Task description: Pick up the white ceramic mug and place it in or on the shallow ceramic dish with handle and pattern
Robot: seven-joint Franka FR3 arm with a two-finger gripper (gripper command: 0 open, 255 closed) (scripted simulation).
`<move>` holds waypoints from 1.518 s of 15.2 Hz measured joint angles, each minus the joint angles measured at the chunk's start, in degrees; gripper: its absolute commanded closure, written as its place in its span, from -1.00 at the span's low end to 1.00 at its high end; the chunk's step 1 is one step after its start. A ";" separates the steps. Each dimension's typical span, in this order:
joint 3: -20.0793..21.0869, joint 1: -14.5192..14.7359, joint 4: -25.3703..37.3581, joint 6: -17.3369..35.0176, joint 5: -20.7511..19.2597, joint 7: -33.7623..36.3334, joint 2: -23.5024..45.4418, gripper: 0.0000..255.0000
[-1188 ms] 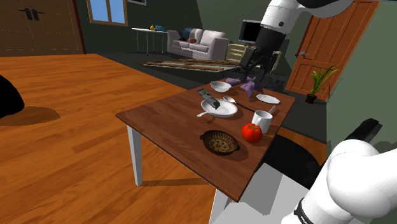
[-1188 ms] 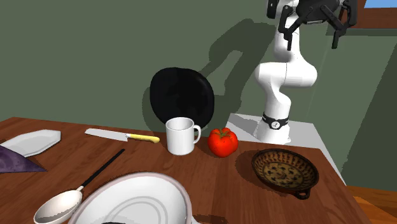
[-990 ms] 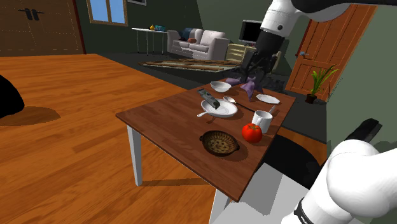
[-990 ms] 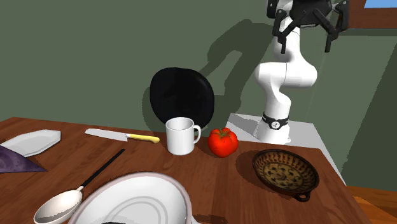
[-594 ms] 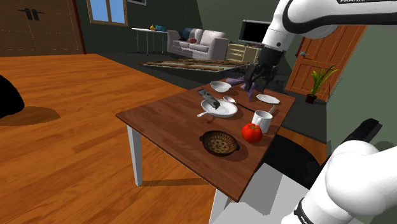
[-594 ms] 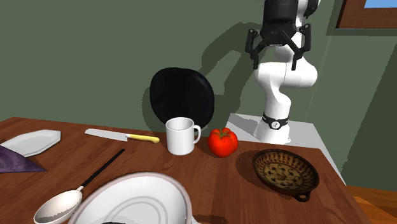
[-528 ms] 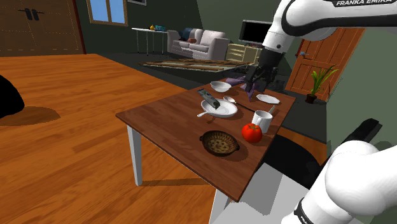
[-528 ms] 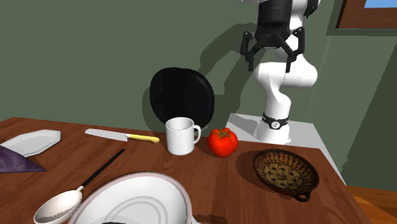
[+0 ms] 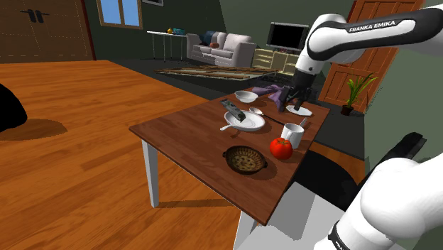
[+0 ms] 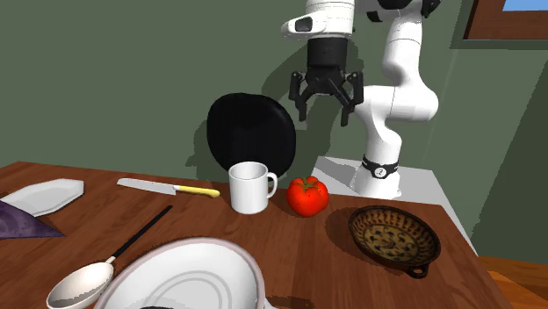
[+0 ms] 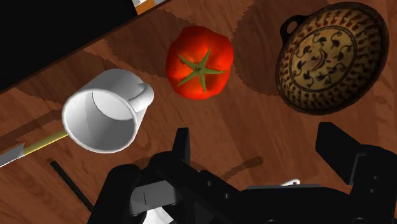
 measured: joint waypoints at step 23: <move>-19.73 -4.40 8.75 19.15 7.25 -23.04 32.34 -1.00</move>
